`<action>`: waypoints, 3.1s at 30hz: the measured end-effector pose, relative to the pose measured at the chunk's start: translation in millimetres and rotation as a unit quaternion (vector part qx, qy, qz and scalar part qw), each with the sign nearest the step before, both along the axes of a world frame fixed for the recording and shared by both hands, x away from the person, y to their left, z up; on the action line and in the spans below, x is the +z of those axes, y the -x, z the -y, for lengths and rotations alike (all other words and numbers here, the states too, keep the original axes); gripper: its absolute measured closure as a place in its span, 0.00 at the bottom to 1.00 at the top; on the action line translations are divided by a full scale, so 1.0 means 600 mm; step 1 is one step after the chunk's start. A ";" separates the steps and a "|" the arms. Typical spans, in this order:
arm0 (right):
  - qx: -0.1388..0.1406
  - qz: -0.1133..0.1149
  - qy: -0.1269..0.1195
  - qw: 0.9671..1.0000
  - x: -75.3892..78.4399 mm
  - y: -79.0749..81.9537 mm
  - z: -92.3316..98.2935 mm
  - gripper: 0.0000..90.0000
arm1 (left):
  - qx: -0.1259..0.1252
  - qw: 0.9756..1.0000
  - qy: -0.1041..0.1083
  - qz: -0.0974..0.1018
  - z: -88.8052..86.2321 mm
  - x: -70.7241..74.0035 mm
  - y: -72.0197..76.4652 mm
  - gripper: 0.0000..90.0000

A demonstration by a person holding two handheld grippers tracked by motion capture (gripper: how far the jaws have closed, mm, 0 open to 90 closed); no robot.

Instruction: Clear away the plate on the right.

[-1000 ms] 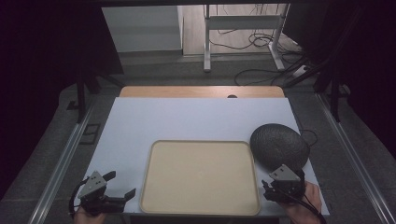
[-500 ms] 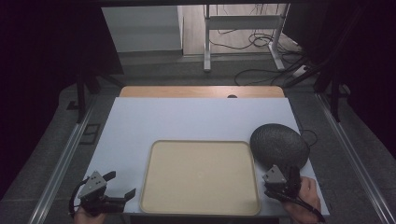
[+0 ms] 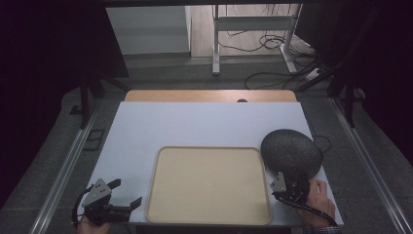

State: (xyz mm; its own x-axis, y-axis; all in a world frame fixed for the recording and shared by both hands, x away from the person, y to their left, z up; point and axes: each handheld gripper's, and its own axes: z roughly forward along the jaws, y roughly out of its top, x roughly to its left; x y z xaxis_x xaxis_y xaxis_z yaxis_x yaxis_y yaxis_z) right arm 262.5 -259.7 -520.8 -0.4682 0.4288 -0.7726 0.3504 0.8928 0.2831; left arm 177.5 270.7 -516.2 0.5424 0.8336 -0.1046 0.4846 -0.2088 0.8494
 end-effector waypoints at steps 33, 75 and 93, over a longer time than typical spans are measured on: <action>0.073 0.039 0.212 0.974 -0.058 -0.019 -0.025 0.90 | -0.002 1.000 -0.003 -0.004 0.000 0.000 -0.001 0.00; 0.095 0.092 0.184 0.974 -0.012 0.009 -0.051 0.93 | 0.001 1.000 -0.004 -0.005 -0.001 -0.001 0.000 0.00; 0.155 0.074 0.170 0.970 -0.007 0.036 -0.088 0.92 | 0.002 1.000 -0.005 -0.004 -0.001 -0.001 0.000 0.00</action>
